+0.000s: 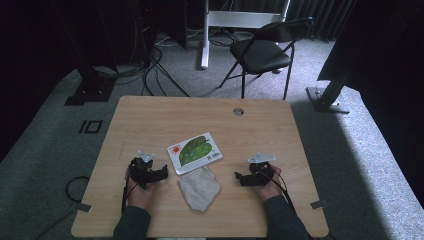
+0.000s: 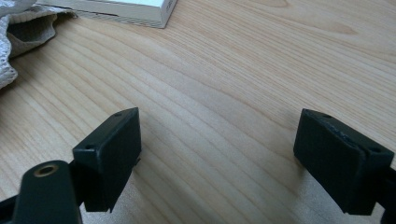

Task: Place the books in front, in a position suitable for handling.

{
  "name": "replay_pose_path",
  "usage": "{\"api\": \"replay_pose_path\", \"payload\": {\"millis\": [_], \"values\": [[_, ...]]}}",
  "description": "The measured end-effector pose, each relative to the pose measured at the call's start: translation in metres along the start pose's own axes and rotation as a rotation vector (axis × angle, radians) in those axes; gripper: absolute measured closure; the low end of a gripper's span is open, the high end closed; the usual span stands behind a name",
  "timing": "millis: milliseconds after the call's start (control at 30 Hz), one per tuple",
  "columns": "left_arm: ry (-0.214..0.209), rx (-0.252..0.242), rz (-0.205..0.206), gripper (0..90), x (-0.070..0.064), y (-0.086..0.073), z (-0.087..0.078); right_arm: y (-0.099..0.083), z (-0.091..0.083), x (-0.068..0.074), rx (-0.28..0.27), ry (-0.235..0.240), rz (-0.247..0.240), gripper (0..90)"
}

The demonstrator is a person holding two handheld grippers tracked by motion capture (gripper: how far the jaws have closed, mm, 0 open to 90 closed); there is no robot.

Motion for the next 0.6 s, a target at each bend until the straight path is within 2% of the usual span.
{"api": "replay_pose_path", "payload": {"millis": [300,400,500,533,600], "values": [[-0.031,0.004,0.035,9.8,-0.003,-0.002,-0.002,0.0,0.0,0.001,0.0,-0.006,0.004,15.1],[-0.032,0.003,0.034,9.8,-0.003,-0.002,-0.002,-0.001,-0.002,0.002,-0.006,-0.009,0.006,19.3],[-0.032,0.003,0.035,9.8,-0.003,-0.002,-0.002,0.0,-0.003,0.006,-0.01,-0.018,-0.018,22.0],[-0.032,0.003,0.035,9.8,-0.003,-0.002,-0.002,0.001,-0.004,0.01,-0.012,-0.02,-0.042,22.3],[-0.032,0.003,0.035,9.8,-0.003,-0.002,-0.002,0.006,-0.008,0.026,-0.029,0.004,-0.081,23.4]]}}
Point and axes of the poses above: each handheld gripper's, and its own axes: z roughly forward along the jaws, y roughly out of its top, x roughly to its left, the point moved 4 cm from there along z, roughly forward along the jaws
